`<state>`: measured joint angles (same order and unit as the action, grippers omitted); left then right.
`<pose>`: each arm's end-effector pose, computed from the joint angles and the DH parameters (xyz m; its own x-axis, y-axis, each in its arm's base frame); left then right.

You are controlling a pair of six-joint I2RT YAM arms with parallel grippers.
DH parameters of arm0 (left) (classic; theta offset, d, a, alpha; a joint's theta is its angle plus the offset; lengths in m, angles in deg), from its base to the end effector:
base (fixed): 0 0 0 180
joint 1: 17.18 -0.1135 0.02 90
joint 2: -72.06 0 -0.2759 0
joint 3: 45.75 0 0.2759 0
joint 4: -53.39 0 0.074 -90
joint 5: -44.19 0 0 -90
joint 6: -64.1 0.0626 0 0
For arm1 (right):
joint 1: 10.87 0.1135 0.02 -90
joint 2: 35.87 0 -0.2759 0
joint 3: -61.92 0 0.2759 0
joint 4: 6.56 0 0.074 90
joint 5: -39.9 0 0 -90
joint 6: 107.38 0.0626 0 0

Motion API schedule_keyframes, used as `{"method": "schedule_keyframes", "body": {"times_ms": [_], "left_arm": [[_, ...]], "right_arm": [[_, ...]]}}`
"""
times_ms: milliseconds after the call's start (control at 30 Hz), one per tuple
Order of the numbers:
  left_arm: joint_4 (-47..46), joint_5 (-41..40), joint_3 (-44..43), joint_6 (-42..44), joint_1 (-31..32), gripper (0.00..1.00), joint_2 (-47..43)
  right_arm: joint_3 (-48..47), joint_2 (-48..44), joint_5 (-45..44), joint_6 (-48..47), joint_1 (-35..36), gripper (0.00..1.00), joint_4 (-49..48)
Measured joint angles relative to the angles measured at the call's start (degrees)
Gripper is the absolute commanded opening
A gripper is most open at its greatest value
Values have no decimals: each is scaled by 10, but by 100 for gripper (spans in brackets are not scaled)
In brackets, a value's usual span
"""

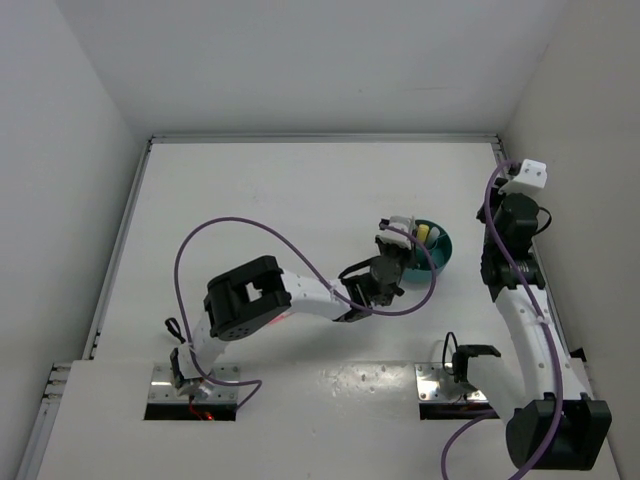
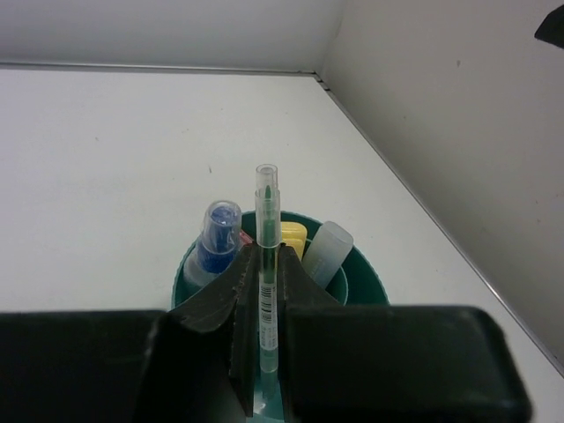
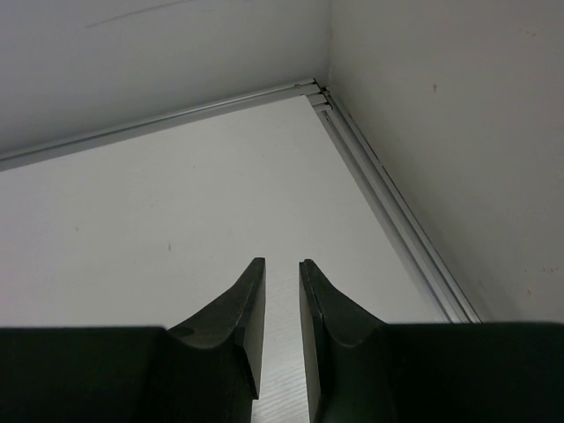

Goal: Sort the stationery into containers
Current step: Place the pen in the storage box, then pick up the pen from the center of the board.

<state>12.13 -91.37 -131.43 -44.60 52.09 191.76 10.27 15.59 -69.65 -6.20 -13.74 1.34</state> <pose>0.2196 -0.4539 0.2136 -0.0873 -0.4035 -0.9108 0.3971 0.8244 -0.4033 0.2544 -0.0337 0.3124 -0.0581 0.1859 -0.9809 0.3972 0.9057 0.1481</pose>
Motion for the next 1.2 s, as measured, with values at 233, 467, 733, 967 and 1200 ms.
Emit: {"method": "schedule_keyframes", "body": {"times_ms": [233,467,733,967,1200], "left_arm": [[14,-11,0,-2,9,42,3],[19,-17,0,-1,13,43,3],[61,-40,13,67,81,0,-78],[444,9,-23,-84,63,65,-311],[799,149,-25,-123,-90,53,-394]], "right_arm": [[0,0,0,1,-3,22,0],[0,0,0,4,-4,22,0],[0,-15,53,-12,-12,61,9],[-9,-20,275,-72,-12,51,76],[-86,73,485,-148,-11,71,195]]}}
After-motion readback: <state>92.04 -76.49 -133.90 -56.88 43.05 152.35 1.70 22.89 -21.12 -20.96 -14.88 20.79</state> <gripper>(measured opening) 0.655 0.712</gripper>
